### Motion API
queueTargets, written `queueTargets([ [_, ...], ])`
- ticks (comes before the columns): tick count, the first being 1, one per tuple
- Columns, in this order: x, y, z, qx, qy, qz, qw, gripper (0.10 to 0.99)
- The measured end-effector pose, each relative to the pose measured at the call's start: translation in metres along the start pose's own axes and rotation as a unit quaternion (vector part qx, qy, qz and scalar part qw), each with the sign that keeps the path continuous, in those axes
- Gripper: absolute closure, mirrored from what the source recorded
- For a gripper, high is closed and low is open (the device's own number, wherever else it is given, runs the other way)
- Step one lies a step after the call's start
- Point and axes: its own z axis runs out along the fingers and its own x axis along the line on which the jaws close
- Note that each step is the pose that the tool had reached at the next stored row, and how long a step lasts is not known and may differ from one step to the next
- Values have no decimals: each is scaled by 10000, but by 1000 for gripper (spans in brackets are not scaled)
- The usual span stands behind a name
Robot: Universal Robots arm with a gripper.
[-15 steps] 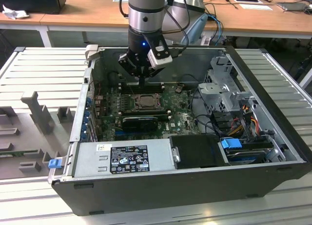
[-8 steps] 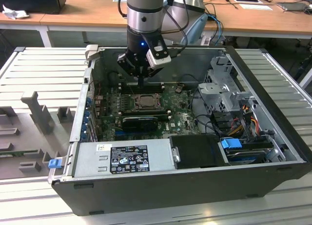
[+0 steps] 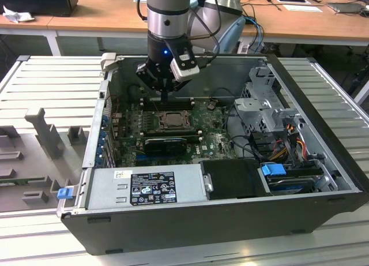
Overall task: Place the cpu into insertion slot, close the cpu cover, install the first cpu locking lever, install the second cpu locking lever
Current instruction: 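Install the first cpu locking lever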
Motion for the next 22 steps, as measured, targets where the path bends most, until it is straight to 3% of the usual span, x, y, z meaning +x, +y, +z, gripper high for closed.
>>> queueTargets([
  [16, 53, -6, 12, 0, -3, -21, 10000, 980],
  [22, 130, -14, 22, 1, -3, -49, 10000, 980],
])
